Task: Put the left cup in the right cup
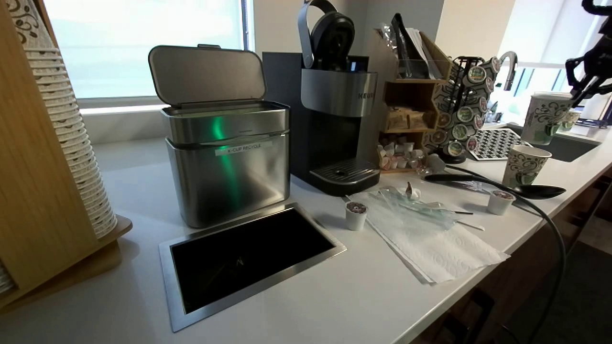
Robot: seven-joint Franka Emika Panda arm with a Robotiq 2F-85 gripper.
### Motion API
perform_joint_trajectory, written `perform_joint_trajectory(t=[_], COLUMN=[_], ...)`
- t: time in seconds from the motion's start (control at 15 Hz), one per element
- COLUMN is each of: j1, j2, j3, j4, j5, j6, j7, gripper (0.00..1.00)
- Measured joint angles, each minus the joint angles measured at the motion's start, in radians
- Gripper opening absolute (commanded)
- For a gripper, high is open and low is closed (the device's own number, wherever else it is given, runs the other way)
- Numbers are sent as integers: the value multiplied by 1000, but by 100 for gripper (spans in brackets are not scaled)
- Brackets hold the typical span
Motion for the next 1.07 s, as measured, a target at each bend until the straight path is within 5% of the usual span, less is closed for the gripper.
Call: perform_joint_trajectory(t=[1.07], j1=[14], j2=[63], j3=[-13], j4=[34], j5=[-64], j6=[0], j7=[74], gripper=[1])
